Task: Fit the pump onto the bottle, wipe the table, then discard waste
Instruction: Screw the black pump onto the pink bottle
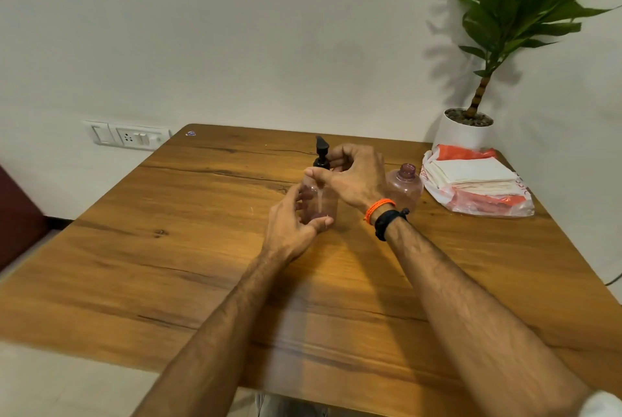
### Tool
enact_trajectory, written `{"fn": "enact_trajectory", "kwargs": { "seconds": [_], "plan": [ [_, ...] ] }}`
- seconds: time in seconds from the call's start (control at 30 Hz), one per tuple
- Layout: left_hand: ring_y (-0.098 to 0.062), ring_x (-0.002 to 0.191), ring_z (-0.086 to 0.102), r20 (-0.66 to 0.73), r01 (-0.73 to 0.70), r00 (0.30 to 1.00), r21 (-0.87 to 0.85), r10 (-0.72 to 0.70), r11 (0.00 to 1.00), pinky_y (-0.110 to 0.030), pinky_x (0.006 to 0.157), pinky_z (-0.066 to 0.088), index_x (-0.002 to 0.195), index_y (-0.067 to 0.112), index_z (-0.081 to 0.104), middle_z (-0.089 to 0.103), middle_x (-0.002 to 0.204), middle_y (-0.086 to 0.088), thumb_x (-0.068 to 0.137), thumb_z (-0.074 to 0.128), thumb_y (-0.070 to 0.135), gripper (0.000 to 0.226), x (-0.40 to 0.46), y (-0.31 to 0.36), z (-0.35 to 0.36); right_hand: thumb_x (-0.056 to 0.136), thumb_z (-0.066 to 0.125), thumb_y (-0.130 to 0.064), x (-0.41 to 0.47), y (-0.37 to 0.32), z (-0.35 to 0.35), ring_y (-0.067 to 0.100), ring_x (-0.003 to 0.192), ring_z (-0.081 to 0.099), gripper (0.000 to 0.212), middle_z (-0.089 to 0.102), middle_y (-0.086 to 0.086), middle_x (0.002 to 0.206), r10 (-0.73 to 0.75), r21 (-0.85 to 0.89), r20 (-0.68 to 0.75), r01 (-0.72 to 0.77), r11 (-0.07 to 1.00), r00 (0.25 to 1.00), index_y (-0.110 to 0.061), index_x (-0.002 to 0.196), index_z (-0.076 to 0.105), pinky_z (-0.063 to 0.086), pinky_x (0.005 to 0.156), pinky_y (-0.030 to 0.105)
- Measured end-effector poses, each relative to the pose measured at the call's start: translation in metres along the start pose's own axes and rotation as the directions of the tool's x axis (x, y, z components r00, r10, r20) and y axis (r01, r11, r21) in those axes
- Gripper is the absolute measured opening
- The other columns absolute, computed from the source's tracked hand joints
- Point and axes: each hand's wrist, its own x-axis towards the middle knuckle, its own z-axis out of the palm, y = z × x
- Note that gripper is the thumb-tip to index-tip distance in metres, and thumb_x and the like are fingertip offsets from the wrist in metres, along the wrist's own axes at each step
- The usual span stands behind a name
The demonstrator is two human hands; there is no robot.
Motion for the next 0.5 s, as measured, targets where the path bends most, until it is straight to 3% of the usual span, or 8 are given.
{"fn": "enact_trajectory", "kwargs": {
  "seconds": [0.13,0.33,0.5],
  "plan": [
    [-0.012,0.108,0.061,0.013,0.015,1.0,-0.009,-0.014,1.0,-0.032,0.088,0.055,0.133,0.028,0.048,0.062,0.124,0.007,0.068,0.083,0.031,0.074,0.0027,-0.0043,-0.0003,0.067,0.087,-0.032,0.0016,0.0045,-0.0051,-0.007,0.061,0.059,0.03,0.066,-0.019,0.073,-0.029,0.017,0.089,0.027,0.999,0.996,-0.023,0.093,0.074,0.047,0.056,0.007],
    [-0.007,0.104,0.062,0.01,0.033,0.999,-0.023,-0.033,0.999,-0.022,0.083,0.053,0.132,0.03,0.049,0.059,0.114,0.018,0.067,0.083,0.03,0.073,0.0024,-0.0042,0.0,0.078,0.079,-0.024,0.003,0.004,-0.0096,0.008,0.074,0.058,0.03,0.073,0.001,0.091,-0.034,0.016,0.216,0.031,0.999,0.976,-0.018,0.106,0.072,0.054,0.07,0.025],
    [-0.008,0.106,0.062,0.022,0.055,0.998,-0.039,-0.054,0.998,-0.01,0.073,0.046,0.129,0.031,0.049,0.062,0.122,0.01,0.069,0.083,0.028,0.069,0.0005,-0.0011,-0.0004,0.065,0.083,-0.047,-0.0007,0.0,-0.0067,-0.004,0.069,0.055,0.045,0.063,-0.015,0.081,-0.01,0.03,0.13,0.006,1.0,0.991,-0.026,0.101,0.065,0.044,0.057,0.005]
  ]
}}
